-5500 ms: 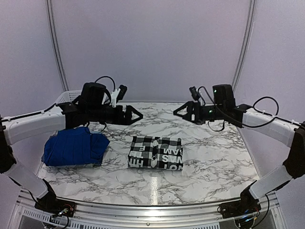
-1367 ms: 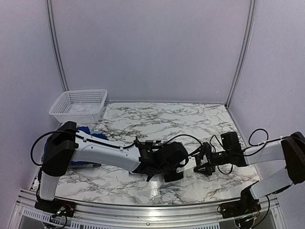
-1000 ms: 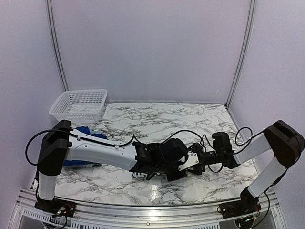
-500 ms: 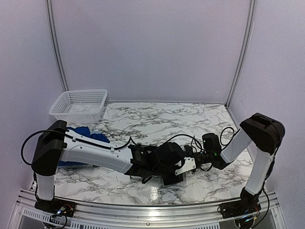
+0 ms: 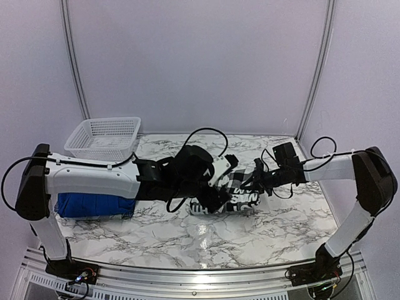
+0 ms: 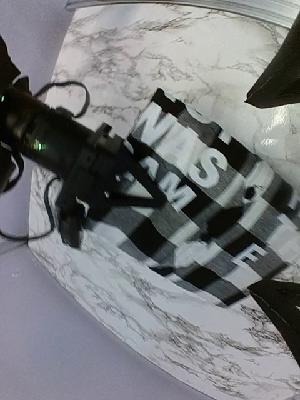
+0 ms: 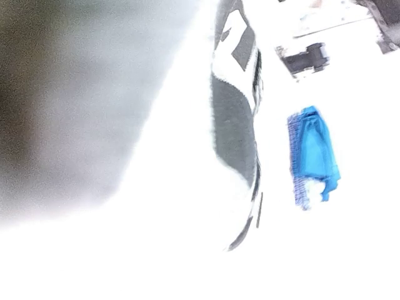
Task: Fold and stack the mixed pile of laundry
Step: Pass from the left arm to the right, then turn over the square-folded shirt at the center of the board.
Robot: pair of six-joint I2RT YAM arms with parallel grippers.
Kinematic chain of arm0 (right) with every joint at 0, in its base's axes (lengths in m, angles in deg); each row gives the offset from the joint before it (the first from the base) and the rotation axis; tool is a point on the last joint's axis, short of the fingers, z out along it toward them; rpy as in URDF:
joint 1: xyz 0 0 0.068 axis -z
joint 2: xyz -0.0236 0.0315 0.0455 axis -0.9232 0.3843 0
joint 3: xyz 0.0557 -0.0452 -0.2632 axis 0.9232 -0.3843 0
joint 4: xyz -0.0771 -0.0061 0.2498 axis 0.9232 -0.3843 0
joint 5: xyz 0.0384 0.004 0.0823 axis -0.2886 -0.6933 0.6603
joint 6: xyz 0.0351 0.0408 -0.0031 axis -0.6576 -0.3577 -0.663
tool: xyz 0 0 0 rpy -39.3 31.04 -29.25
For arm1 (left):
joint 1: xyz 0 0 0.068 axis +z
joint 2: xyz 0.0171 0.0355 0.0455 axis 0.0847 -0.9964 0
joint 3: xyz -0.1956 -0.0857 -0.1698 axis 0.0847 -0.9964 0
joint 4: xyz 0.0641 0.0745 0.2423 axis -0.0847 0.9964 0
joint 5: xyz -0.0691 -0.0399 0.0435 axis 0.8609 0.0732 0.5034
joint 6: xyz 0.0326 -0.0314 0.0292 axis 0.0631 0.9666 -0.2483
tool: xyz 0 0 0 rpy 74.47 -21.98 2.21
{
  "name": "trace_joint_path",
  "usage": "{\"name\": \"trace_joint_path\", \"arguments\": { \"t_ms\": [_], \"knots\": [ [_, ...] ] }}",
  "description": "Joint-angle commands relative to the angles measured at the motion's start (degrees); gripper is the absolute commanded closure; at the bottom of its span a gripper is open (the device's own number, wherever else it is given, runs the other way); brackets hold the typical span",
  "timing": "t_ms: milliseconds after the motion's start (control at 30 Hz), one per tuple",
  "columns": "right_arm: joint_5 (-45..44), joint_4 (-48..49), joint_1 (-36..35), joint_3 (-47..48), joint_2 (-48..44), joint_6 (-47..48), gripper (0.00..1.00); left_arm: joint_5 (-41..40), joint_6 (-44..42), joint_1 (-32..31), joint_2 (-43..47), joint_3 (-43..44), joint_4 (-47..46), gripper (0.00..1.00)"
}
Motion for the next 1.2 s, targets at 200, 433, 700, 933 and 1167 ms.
{"name": "trace_joint_path", "arguments": {
  "t_ms": [200, 433, 700, 933, 1167],
  "knots": [
    [-29.2, -44.1, 11.5, 22.8, -7.4, 41.0, 1.0, -2.9, 10.4, 6.6, 6.1, -4.5, 0.9, 0.01],
    [-57.6, -49.4, 12.4, 35.6, -10.3, 48.3, 1.0, -3.3, 11.9, 8.9, 8.2, -6.6, 1.8, 0.01],
    [-77.5, -50.8, 1.0, 43.2, 1.8, 57.8, 1.0, -4.2, 12.3, 12.5, 10.1, -8.2, 2.4, 0.01],
    [-76.7, -52.3, -21.0, 41.2, 16.4, 58.5, 1.0, -3.4, 15.7, 16.8, 12.6, -9.7, 2.3, 0.01],
    [-61.8, -59.6, -30.4, 52.9, 29.3, 49.3, 0.91, 1.2, 23.6, 21.6, 15.7, -14.2, 0.5, 0.01]
  ]
}}
